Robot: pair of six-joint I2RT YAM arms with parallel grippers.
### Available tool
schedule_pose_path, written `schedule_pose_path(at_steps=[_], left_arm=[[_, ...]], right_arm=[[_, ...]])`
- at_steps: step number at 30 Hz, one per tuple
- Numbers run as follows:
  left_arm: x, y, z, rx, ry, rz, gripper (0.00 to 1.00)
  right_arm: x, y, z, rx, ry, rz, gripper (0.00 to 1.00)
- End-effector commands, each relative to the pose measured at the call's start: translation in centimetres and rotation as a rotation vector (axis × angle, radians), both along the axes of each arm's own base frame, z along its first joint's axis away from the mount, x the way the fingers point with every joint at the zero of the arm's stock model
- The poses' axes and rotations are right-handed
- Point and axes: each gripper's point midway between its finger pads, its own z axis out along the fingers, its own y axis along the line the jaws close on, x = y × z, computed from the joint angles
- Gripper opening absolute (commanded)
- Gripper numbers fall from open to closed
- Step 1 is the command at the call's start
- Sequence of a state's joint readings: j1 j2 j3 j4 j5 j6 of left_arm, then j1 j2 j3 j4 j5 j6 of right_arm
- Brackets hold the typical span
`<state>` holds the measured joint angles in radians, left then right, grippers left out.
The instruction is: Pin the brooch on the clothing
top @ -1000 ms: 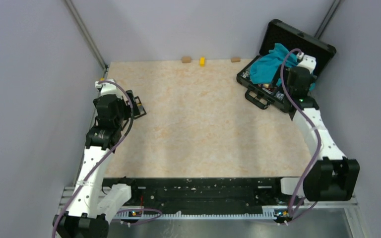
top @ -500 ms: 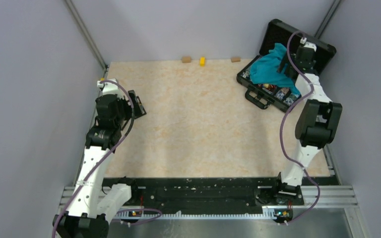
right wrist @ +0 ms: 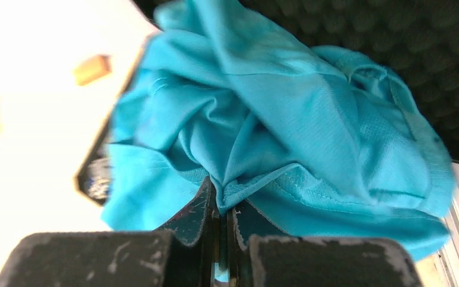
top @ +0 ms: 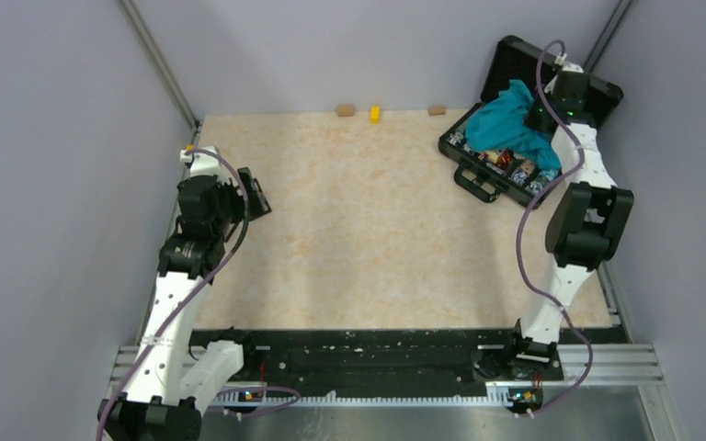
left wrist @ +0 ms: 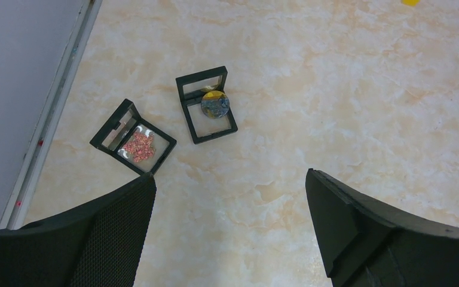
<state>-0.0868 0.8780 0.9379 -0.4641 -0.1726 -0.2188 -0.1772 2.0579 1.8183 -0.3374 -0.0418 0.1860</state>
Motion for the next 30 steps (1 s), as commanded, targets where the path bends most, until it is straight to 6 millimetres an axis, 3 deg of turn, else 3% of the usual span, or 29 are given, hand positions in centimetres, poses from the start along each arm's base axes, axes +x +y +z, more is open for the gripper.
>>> schedule_pose_path(at_steps=[1, 6, 9, 14, 18, 21, 24, 25, 28, 30], left_arm=[[-0.2, 0.3, 1.9, -0.006, -0.086, 0.02, 0.99], [-0.7, 0.6, 2.8, -0.005, -0.138, 0.034, 0.98], [-0.8, 0.6, 3.0, -0.005, -0.149, 0.035, 0.98], [-0.7, 0.4, 2.9, -0.009, -0.145, 0.024, 0.98], [-0.6, 0.3, 2.9, -0.015, -0.144, 0.016, 0.98], [-0.6, 0.1, 2.9, -0.018, -0.146, 0.009, 0.98], [-0.6, -0.2, 2.9, -0.021, -0.148, -0.01, 0.99], [-0.6, -0.5, 2.9, -0.023, -0.148, -0.025, 0.98], [-0.4, -1.7, 2.9, -0.038, -0.147, -0.092, 0.98], [-0.3, -3.0, 2.7, -0.055, -0.139, -0.157, 0.97]], right_arm=[[-4.0, 4.2, 19.7, 0.033, -0.4, 0.132, 0.0], [-11.8, 11.9, 32.5, 0.022, -0.685, 0.336, 0.0], [-17.0, 16.7, 37.5, 0.033, -0.827, 0.482, 0.0], [-24.3, 21.3, 42.1, 0.168, -0.995, 0.704, 0.0], [-27.9, 22.4, 43.3, 0.225, -1.069, 0.791, 0.0], [-26.9, 22.2, 41.5, 0.249, -1.019, 0.761, 0.04], [-22.9, 21.3, 36.4, 0.282, -0.879, 0.65, 0.33], [-21.2, 20.7, 33.8, 0.284, -0.813, 0.589, 0.41], [-16.2, 17.7, 22.3, 0.253, -0.499, 0.344, 0.66], [-14.0, 15.7, 14.5, 0.18, -0.286, 0.233, 0.71]])
